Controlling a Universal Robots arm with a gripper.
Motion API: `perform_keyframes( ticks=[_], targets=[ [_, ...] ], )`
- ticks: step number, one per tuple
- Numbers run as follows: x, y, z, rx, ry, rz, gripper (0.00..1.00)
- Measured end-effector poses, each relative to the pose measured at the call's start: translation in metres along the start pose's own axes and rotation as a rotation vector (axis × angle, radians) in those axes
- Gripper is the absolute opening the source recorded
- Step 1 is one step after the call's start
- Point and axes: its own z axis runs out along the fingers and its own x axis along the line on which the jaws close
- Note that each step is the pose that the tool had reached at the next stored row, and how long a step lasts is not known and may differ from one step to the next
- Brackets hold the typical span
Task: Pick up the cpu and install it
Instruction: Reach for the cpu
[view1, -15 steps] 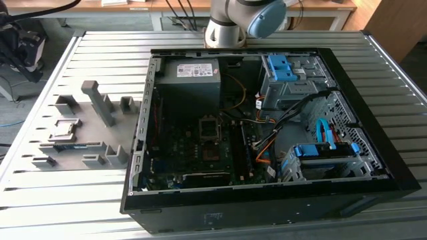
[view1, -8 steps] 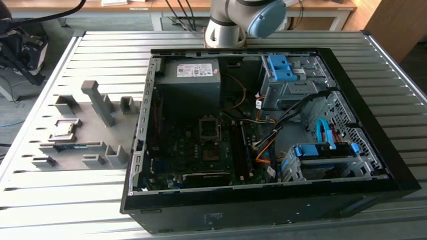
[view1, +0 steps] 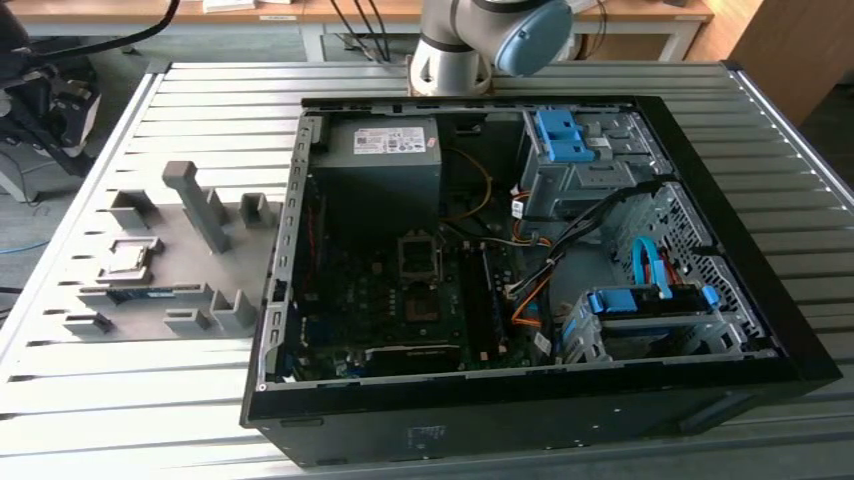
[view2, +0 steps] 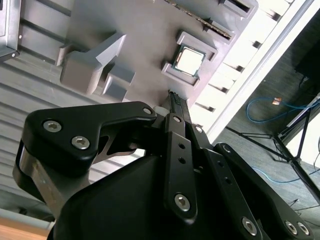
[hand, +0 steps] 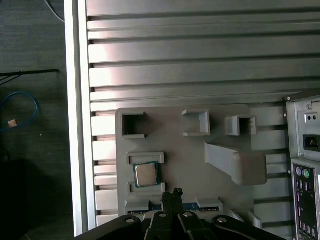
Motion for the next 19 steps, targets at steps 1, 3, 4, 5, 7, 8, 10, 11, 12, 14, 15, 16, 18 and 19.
perform_keyframes(
  ticks=[1, 3, 4, 5, 7, 8, 10, 11, 12, 14, 15, 16, 18, 19],
  targets=[
    [0.0000, 0.0000, 0.0009, 0.0000, 0.0000, 0.000, 0.10],
    [0.0001, -0.0001, 0.0027, 0.0000, 0.0001, 0.000, 0.10],
    [0.0001, -0.0001, 0.0036, 0.0001, 0.0000, 0.000, 0.10],
    [0.0001, -0.0002, 0.0044, 0.0000, 0.0001, 0.000, 0.10],
    [0.0002, -0.0002, 0.0059, 0.0000, 0.0000, 0.000, 0.10],
    [0.0002, -0.0003, 0.0067, 0.0000, 0.0000, 0.000, 0.10],
    [0.0003, -0.0003, 0.0079, 0.0001, 0.0001, 0.000, 0.10],
    [0.0003, -0.0003, 0.0085, 0.0000, 0.0001, 0.000, 0.10],
    [0.0003, -0.0004, 0.0091, 0.0000, 0.0000, 0.000, 0.10],
    [0.0004, -0.0004, 0.0102, 0.0001, 0.0001, 0.000, 0.10],
    [0.0004, -0.0004, 0.0107, 0.0000, 0.0001, 0.000, 0.10],
    [0.0004, -0.0005, 0.0112, 0.0000, 0.0000, 0.000, 0.10],
    [0.0005, -0.0005, 0.0123, 0.0001, 0.0001, 0.000, 0.10],
    [0.0005, -0.0005, 0.0129, 0.0000, 0.0000, 0.000, 0.10]
  ],
)
